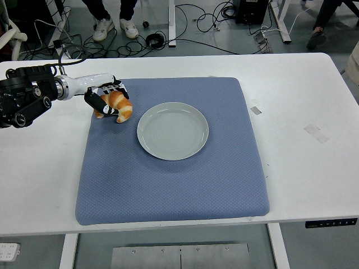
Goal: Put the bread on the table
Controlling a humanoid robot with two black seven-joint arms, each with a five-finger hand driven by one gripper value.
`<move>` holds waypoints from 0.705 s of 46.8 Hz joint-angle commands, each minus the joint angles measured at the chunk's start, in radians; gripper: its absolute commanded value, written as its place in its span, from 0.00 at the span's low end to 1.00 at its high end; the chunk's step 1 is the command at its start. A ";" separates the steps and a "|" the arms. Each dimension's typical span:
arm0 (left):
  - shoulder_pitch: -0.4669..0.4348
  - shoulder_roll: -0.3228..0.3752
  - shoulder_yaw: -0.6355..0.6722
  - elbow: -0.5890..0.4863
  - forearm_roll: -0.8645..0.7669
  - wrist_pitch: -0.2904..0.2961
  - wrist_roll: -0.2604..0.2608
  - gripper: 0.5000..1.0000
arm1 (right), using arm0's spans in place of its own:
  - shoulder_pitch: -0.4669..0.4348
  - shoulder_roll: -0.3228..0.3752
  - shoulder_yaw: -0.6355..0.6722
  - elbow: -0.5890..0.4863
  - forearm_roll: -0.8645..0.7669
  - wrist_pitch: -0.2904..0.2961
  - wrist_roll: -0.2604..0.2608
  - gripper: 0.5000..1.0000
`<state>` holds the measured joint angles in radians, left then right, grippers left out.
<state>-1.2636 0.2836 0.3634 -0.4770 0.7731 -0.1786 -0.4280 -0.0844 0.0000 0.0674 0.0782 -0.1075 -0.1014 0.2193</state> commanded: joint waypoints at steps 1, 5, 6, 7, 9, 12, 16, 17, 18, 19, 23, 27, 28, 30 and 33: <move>0.000 0.000 0.000 0.000 0.000 0.002 0.000 0.40 | 0.000 0.000 -0.001 0.000 0.000 0.000 0.000 1.00; -0.002 0.000 -0.001 0.000 0.000 0.002 0.000 0.49 | 0.000 0.000 0.000 0.000 0.000 0.000 -0.001 1.00; -0.002 0.000 -0.001 0.000 0.000 0.002 0.000 0.50 | 0.000 0.000 0.000 0.000 0.000 0.000 0.000 1.00; -0.002 0.002 -0.001 0.000 0.000 0.002 0.000 0.51 | 0.000 0.000 0.000 0.000 0.000 0.000 0.000 1.00; -0.002 0.002 -0.003 -0.002 0.000 0.002 0.000 0.54 | 0.000 0.000 0.000 0.000 0.000 0.000 -0.001 1.00; -0.002 0.002 -0.003 -0.002 0.000 0.002 0.000 0.58 | 0.000 0.000 0.000 0.000 0.000 0.000 -0.001 1.00; -0.002 0.002 -0.003 -0.002 -0.001 0.002 0.000 0.64 | 0.000 0.000 0.000 0.000 0.000 0.000 -0.001 1.00; -0.002 0.003 -0.003 -0.002 -0.001 0.002 0.000 0.65 | 0.000 0.000 0.000 0.000 0.000 0.000 0.000 1.00; -0.002 0.003 -0.003 -0.002 -0.001 0.002 0.000 0.66 | 0.000 0.000 0.000 0.000 0.000 0.000 0.000 1.00; -0.002 0.003 -0.003 -0.002 -0.001 0.002 0.000 0.67 | 0.000 0.000 0.000 0.000 0.000 0.000 0.000 1.00; -0.002 0.005 -0.003 -0.002 -0.008 0.002 0.000 0.72 | 0.000 0.000 0.000 0.000 0.000 0.000 -0.001 1.00; -0.002 0.005 -0.003 -0.002 -0.040 0.001 0.000 0.75 | 0.000 0.000 0.000 0.000 0.000 0.000 0.000 1.00; -0.002 0.005 -0.001 -0.002 -0.047 0.001 0.000 0.75 | 0.000 0.000 0.000 0.000 0.000 0.000 0.000 1.00; -0.002 0.005 -0.001 -0.002 -0.055 0.001 0.000 0.77 | 0.000 0.000 0.000 0.000 0.000 0.000 0.000 1.00; -0.003 0.006 -0.001 -0.002 -0.057 0.001 0.000 0.78 | 0.000 0.000 0.000 0.000 0.000 0.000 0.000 1.00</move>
<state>-1.2656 0.2886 0.3612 -0.4786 0.7188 -0.1771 -0.4280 -0.0844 0.0000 0.0675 0.0782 -0.1072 -0.1012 0.2192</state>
